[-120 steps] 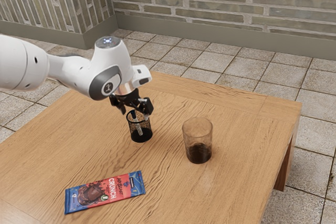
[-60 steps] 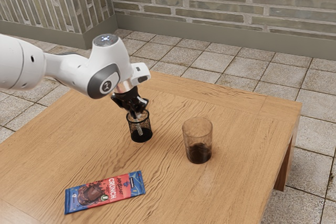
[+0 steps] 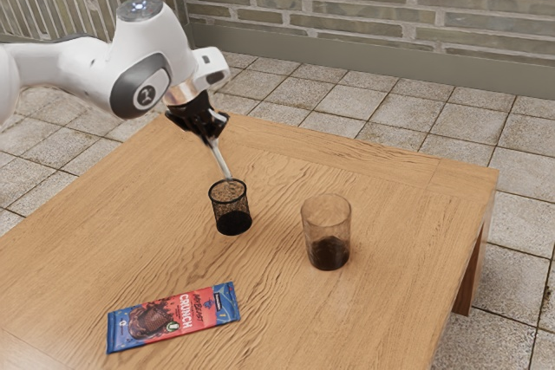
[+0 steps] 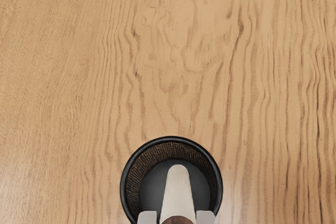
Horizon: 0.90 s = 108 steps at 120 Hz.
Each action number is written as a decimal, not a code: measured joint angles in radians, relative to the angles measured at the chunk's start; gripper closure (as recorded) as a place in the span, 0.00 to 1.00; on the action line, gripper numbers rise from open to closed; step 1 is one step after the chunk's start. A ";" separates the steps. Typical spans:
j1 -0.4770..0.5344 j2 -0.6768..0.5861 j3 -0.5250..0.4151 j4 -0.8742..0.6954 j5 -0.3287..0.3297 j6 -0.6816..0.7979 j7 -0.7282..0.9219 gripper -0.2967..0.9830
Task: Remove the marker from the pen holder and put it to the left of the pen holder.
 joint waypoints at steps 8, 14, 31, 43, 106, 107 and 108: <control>-0.042 0.008 0.047 0.062 0.017 -0.080 -0.005 0.84; -0.046 0.024 0.063 0.093 0.025 -0.142 -0.007 0.84; 0.103 0.118 0.067 0.150 0.031 -0.306 -0.001 0.85; 0.170 0.258 0.013 0.285 0.031 -0.424 0.007 0.85; 0.235 0.489 -0.054 0.523 0.017 -0.625 0.088 0.54; 0.235 0.480 -0.053 0.516 0.016 -0.625 0.089 0.53; 0.235 0.466 -0.053 0.505 0.016 -0.623 0.090 0.52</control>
